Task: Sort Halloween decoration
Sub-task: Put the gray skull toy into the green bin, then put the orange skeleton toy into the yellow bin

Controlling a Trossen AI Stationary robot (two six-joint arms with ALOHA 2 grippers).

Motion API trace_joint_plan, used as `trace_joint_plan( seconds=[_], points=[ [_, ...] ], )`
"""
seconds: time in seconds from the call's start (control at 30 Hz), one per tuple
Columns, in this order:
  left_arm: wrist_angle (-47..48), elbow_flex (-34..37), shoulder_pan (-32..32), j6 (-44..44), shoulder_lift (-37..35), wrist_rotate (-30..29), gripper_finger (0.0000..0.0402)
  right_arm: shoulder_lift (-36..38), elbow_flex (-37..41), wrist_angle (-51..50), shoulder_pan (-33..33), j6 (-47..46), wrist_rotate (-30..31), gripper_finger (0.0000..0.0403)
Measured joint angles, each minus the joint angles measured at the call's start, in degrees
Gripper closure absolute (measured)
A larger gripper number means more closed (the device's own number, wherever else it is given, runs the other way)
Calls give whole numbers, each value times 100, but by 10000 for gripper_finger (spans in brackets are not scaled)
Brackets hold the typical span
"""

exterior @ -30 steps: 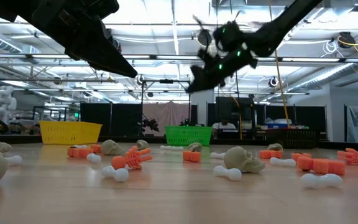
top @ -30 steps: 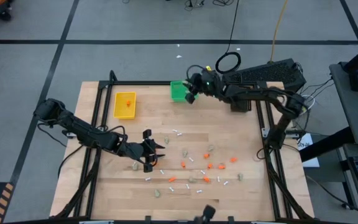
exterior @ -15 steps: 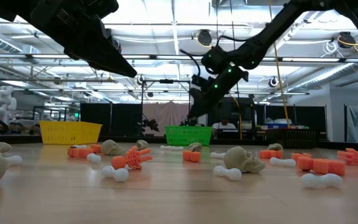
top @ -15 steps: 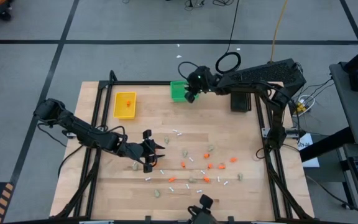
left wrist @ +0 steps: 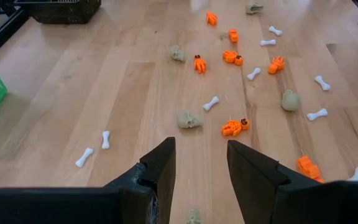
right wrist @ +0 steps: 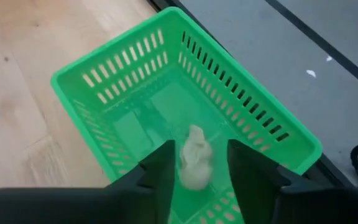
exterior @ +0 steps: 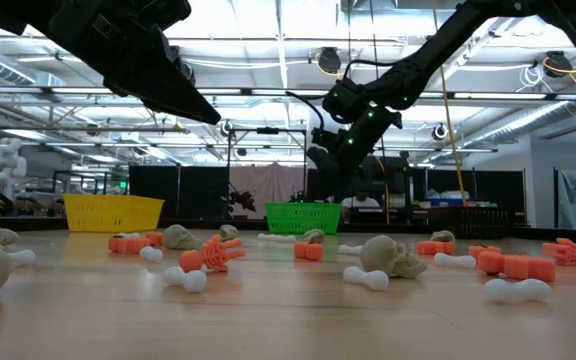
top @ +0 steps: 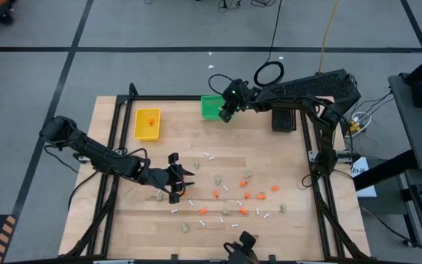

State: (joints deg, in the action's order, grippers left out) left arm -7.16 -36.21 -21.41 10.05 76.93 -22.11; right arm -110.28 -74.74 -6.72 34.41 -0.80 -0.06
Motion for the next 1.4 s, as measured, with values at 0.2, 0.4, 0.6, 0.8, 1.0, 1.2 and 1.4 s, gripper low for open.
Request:
trace_joint_plan(
  seconds=[0.2, 0.4, 0.6, 0.8, 1.0, 1.2, 1.4],
  points=[
    [2, 0, 0, -30, 0, 0, 259, 236, 0, -47, -85, -5, -155, 216],
    [16, 0, 0, 8, -2, 0, 259, 1183, 0, -1074, -820, -48, -150, 217],
    [42, 0, 0, 147, 0, -1, 259, 2210, 643, -1388, -2372, -453, 224, 234],
    [63, 0, -9, 353, -1, 0, 259, 2816, 2034, -478, -4027, -1502, 1013, 241],
    [157, 0, -10, 950, 0, -45, 259, 2807, 3209, 1216, -5147, -2144, 1640, 241],
    [1058, 0, -12, 2245, 0, -116, 259, 2749, 3414, 1657, -5678, -1977, 2134, 241],
    [2168, -202, -76, 3242, 0, -227, 259, 2736, 3418, 1815, -5836, -1512, 2095, 241]
  ],
)
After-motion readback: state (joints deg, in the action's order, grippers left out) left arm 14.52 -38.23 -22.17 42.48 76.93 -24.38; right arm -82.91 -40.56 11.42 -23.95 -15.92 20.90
